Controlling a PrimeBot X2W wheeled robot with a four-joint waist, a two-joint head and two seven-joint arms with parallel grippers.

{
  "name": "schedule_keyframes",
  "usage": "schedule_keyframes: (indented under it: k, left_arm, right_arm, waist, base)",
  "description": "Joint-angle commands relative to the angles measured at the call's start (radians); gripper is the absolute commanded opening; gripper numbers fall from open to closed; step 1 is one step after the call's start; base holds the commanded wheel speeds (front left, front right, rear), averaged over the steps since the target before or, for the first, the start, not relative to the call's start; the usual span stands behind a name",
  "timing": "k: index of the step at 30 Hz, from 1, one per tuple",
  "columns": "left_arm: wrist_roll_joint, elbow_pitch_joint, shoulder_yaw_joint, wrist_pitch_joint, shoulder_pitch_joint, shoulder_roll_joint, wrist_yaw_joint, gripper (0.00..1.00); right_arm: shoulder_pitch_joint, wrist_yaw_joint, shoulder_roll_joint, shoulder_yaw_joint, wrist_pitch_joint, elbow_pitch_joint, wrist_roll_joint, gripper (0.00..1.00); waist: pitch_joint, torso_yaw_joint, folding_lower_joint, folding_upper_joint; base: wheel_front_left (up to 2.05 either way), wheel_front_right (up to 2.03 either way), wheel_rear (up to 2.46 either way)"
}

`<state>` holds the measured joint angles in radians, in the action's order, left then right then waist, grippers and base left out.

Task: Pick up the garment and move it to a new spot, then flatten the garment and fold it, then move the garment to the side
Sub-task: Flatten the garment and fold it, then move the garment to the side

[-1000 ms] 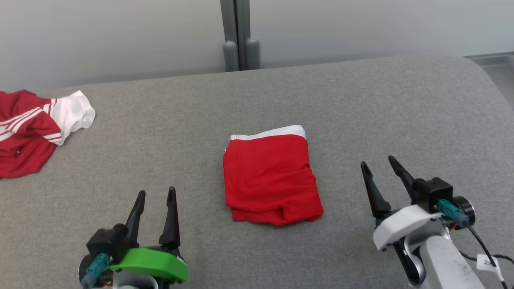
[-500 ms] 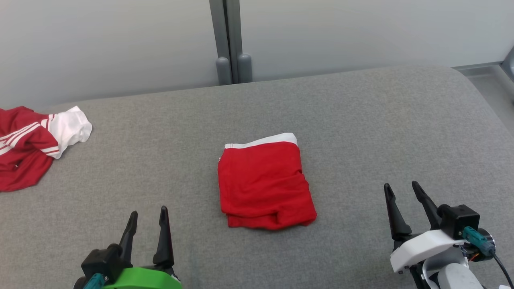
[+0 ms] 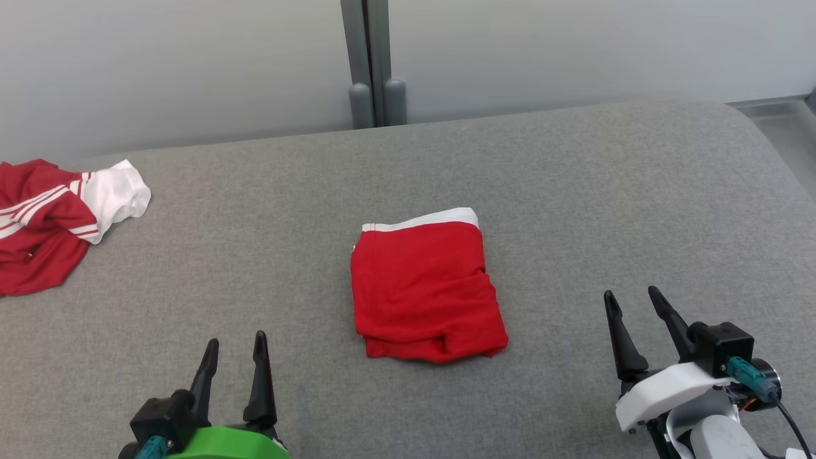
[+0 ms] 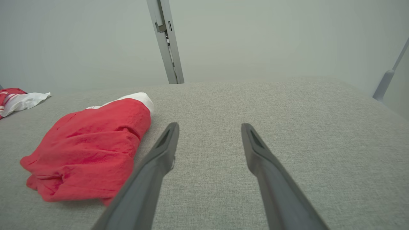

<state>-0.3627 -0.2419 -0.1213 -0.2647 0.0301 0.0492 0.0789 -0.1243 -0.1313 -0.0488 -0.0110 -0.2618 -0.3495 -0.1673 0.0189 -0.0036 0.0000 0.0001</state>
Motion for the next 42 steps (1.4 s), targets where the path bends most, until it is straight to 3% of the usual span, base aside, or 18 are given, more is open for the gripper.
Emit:
schedule_keyframes:
  k: [1, 11, 18, 30, 42]
  left_arm:
    - [0.0, 0.0, 0.003, 0.001, -0.006, 0.002, -0.002, 1.0]
    - [0.005, 0.003, 0.001, 0.001, -0.031, 0.002, -0.002, 1.0]
    - [0.005, 0.007, -0.01, 0.001, -0.056, 0.003, 0.0, 1.0]
    - [-0.017, 0.025, -0.023, 0.001, -0.097, 0.002, -0.012, 1.0]
    - [-0.033, 0.038, -0.033, 0.001, -0.131, 0.002, -0.019, 1.0]
  right_arm:
    - [-0.009, 0.001, -0.003, 0.003, -0.005, -0.003, 0.001, 1.0]
    - [-0.101, 0.001, -0.003, 0.041, 0.008, -0.063, 0.035, 1.0]
    - [-0.267, 0.001, -0.003, 0.101, 0.202, -0.122, 0.051, 1.0]
    - [-0.426, 0.001, -0.031, 0.192, 0.52, -0.243, -0.097, 1.0]
    - [-0.502, 0.001, -0.063, 0.274, 0.6, -0.413, -0.197, 1.0]
  waist:
    - [0.002, 0.001, 0.0, -0.0001]
    - [0.015, 0.012, 0.0, -0.0001]
    - [0.035, 0.048, 0.0, -0.0001]
    - [0.112, 0.158, 0.0, -0.0001]
    - [0.186, 0.228, 0.0, -0.0001]
  base:
    - [0.0, 0.0, 0.0]
    - [0.0, 0.0, 0.0]
    - [0.0, 0.0, 0.0]
    - [0.0, 0.0, 0.0]
    - [0.0, 0.0, 0.0]
